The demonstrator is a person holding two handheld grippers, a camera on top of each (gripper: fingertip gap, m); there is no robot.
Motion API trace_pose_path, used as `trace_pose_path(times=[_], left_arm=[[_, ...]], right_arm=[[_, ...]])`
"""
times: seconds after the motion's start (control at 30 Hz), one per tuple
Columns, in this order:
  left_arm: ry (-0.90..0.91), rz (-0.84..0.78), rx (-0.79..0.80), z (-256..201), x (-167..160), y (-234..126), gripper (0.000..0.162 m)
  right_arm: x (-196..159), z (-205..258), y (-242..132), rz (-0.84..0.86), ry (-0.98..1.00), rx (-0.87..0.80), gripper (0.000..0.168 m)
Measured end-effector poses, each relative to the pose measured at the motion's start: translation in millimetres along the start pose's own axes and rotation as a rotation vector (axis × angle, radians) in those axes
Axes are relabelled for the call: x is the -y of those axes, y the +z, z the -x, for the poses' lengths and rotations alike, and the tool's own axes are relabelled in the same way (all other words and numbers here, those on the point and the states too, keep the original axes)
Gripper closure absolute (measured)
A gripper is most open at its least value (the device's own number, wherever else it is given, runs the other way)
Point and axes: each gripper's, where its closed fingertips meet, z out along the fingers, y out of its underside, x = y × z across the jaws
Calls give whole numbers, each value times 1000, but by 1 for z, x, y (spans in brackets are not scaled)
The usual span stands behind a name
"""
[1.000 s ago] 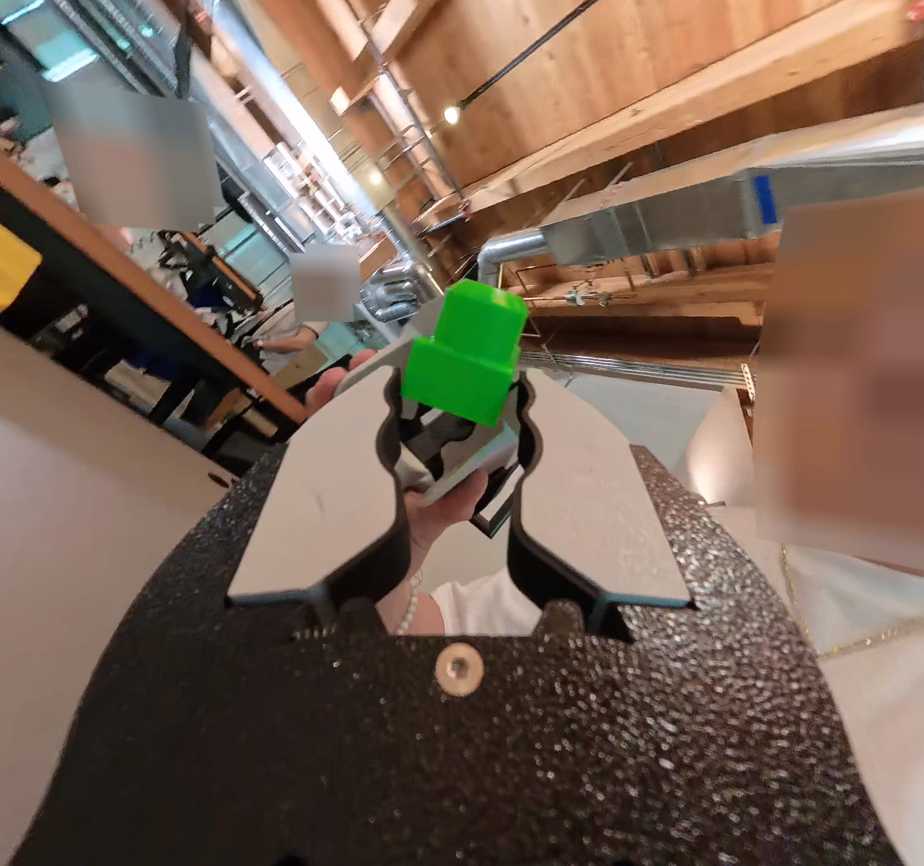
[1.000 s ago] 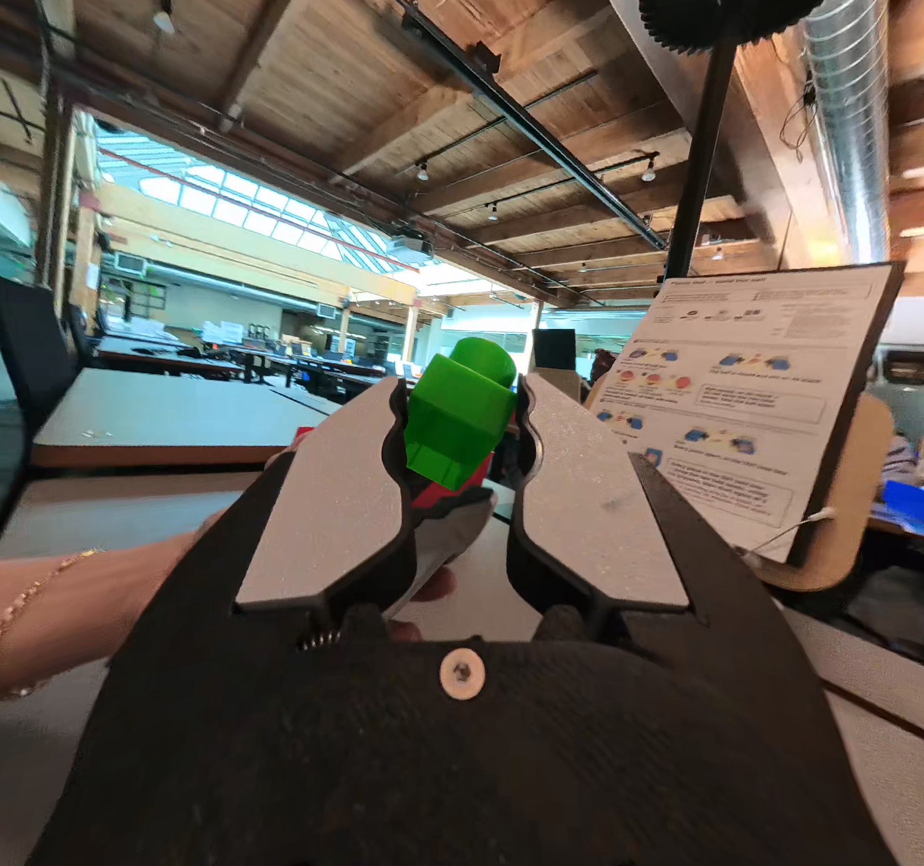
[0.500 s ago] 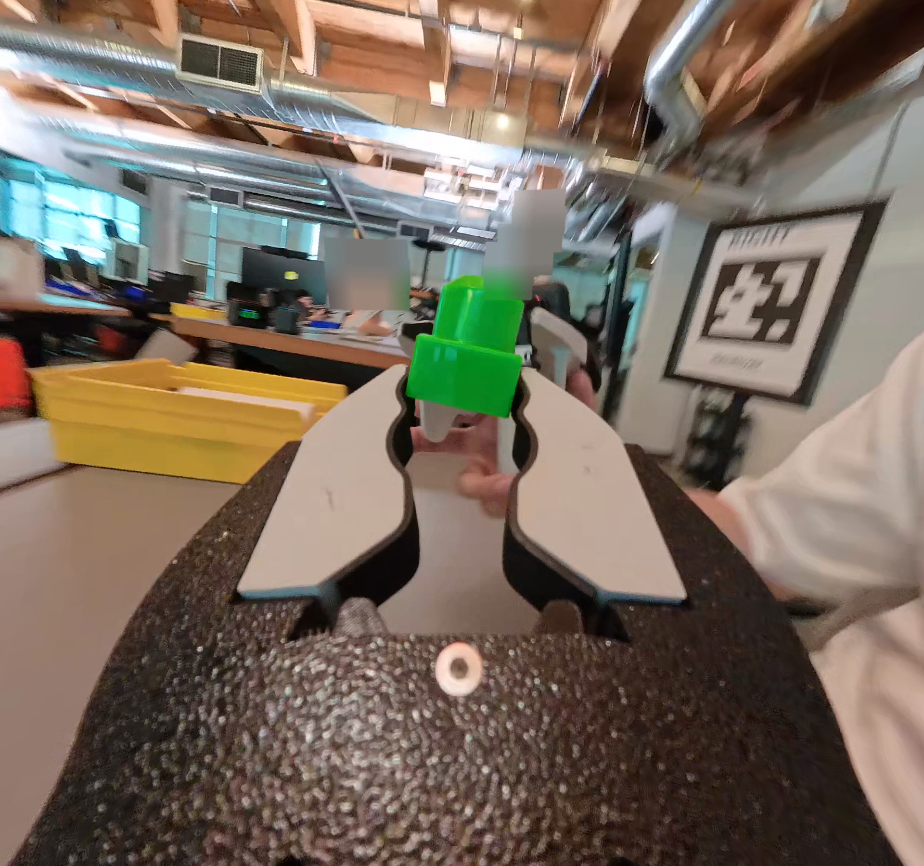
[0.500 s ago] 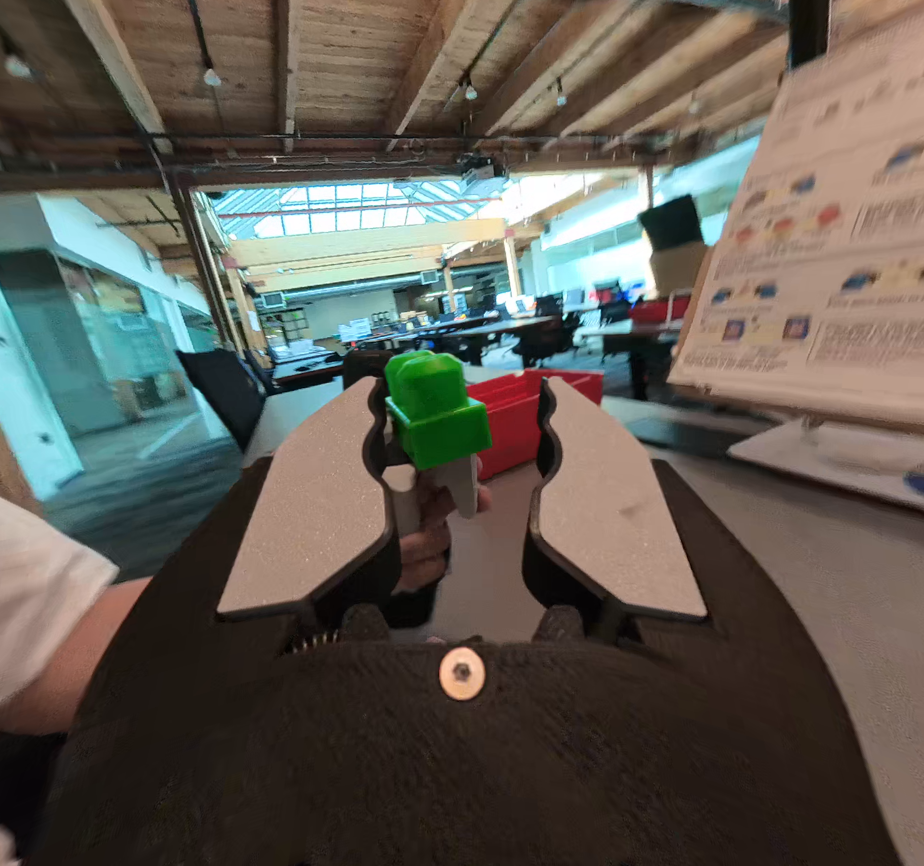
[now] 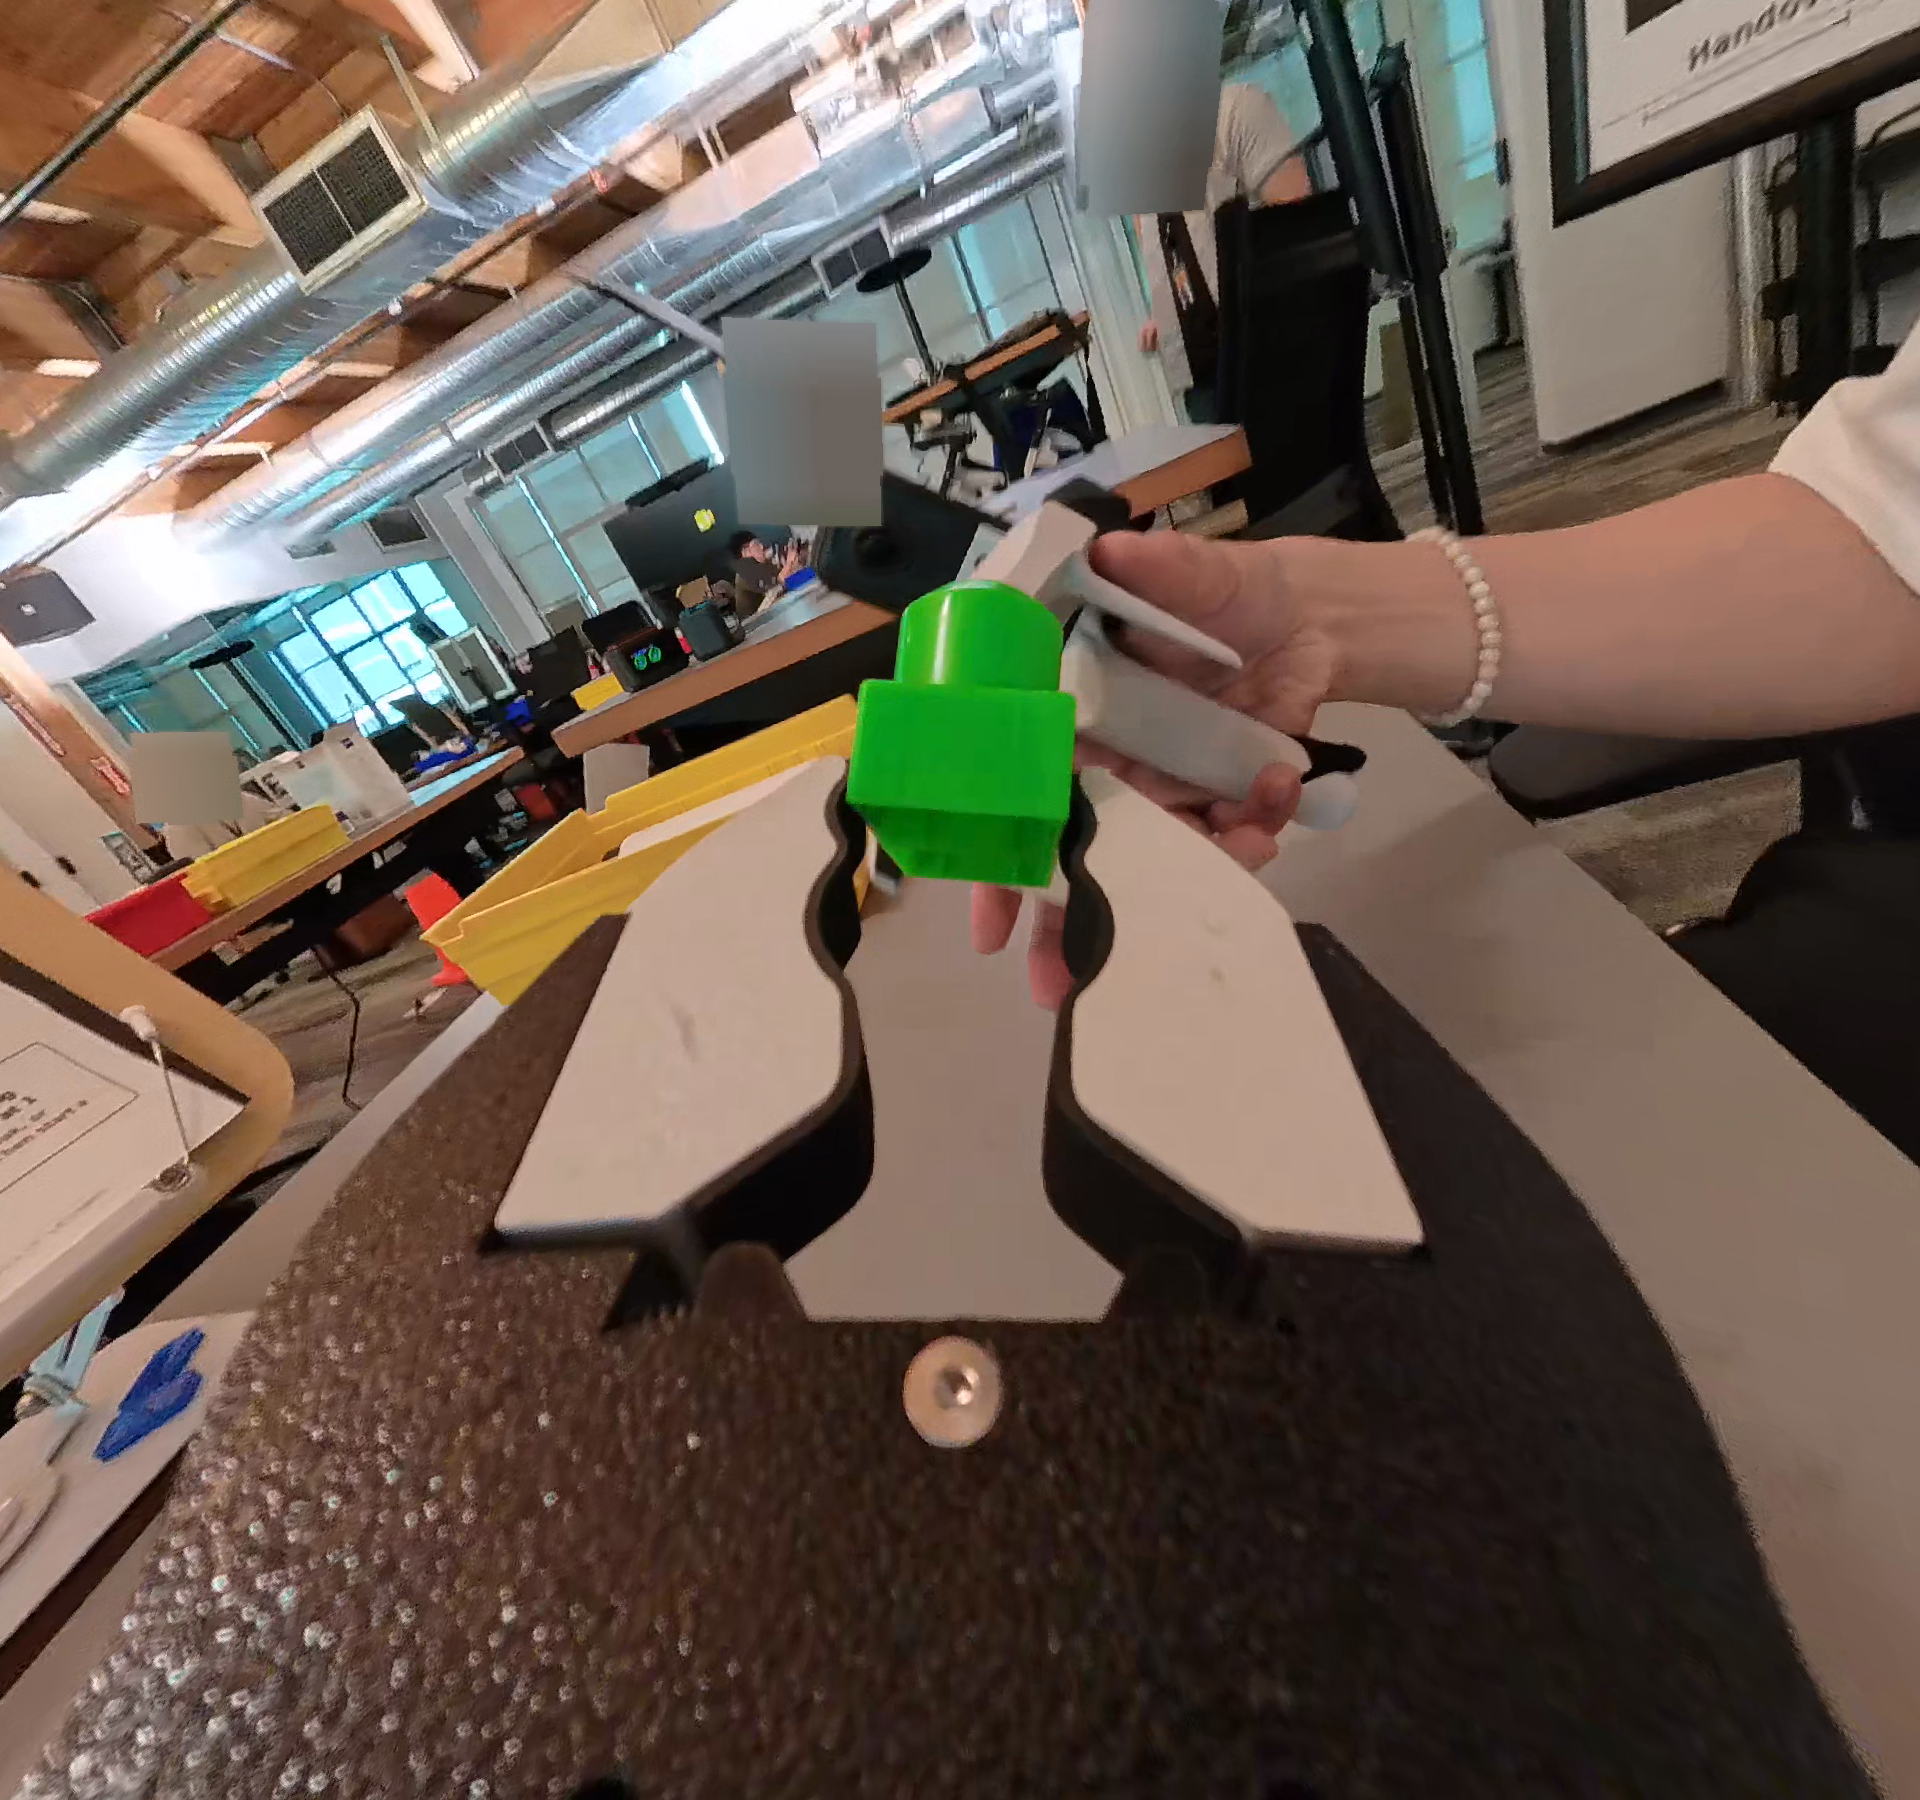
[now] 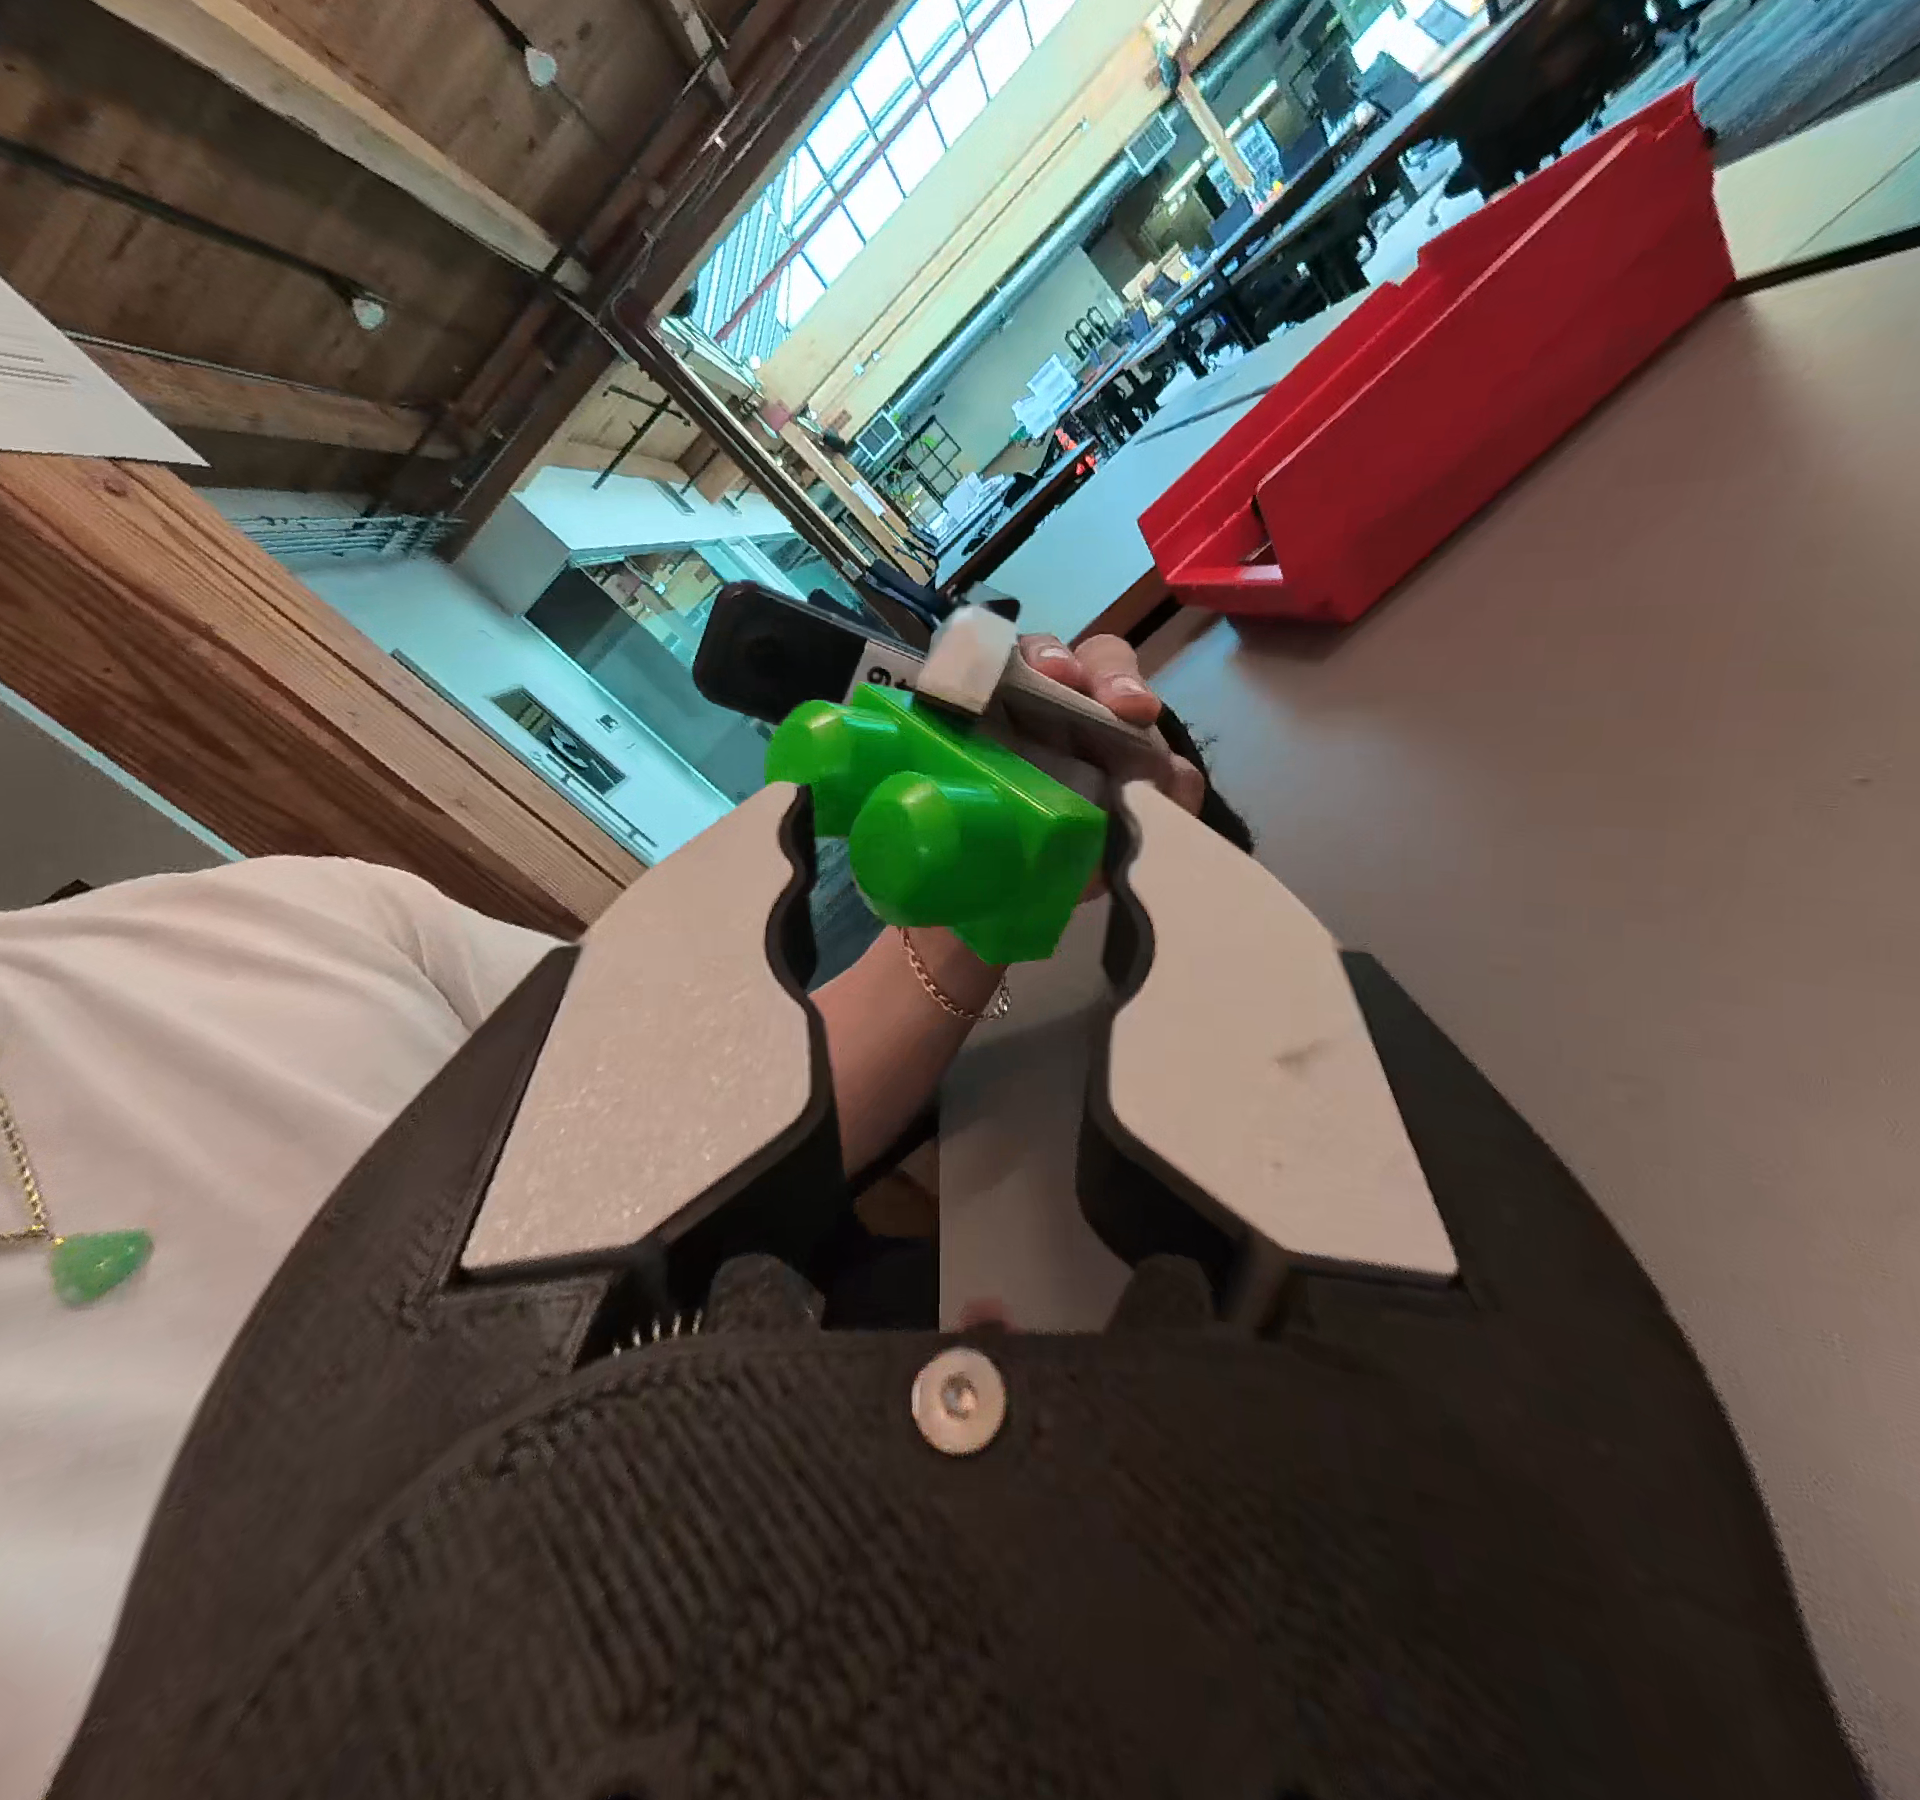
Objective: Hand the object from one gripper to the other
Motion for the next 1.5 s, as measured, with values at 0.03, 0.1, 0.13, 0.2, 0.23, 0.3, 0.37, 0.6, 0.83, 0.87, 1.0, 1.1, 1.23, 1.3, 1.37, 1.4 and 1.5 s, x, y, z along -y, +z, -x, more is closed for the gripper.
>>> trace_pose_path(times=[0.03, 0.1, 0.13, 0.2, 0.23, 0.3, 0.37, 0.6, 0.83, 0.87, 1.0, 1.1, 1.23, 1.3, 1.37, 1.4, 1.5], left_arm=[[-5, -25, 2, 0, 3, 0, 127], [-24, -61, 2, 1, 10, -2, 127], [-22, -58, 1, 2, 10, -3, 127], [-9, -49, -3, 1, 9, -3, 127], [-8, -55, -11, 0, 10, -4, 127], [-10, -78, -25, -3, 12, -3, 127], [-15, -84, -48, -6, 11, -3, 127], [-34, -120, -57, -5, 16, -8, 127], [-281, 33, -16, 7, -1, -6, 98], [-365, 67, -24, 8, -4, -4, 93], [-689, 143, -27, 13, -9, 1, 92], [-792, 134, -34, 15, -6, 2, 103], [-727, 166, -68, 10, -8, -6, 118], [-686, 177, -61, 11, -8, -9, 118], [-650, 188, -50, 13, -9, -10, 118], [-652, 194, -49, 13, -11, -11, 118], [-739, 164, -45, 16, -11, -10, 119]], right_arm=[[-2, -3, -1, 16, 18, -6, 107], [-3, -3, -2, 18, 42, 21, 103], [-1, -3, -2, 2, 50, 28, 104], [-1, 0, 0, -4, 60, 51, 105], [-5, 3, 3, 11, 67, 69, 105], [-15, 10, 9, 56, 72, 112, 106], [-21, 14, 14, 77, 75, 144, 111], [-16, 22, 17, 28, 147, 242, 117], [3, 2, 11, -48, -153, 22, 118], [10, -3, 6, -74, -247, -49, 118], [17, -9, -3, -36, -642, -245, 118], [7, -12, 0, 59, -781, -299, 118], [1, -7, 5, 71, -743, -256, 118], [0, -8, 8, 73, -743, -261, 118], [-3, -12, 9, 89, -744, -282, 118], [-4, -15, 9, 99, -745, -296, 117], [-4, -14, 7, 101, -797, -313, 110]])
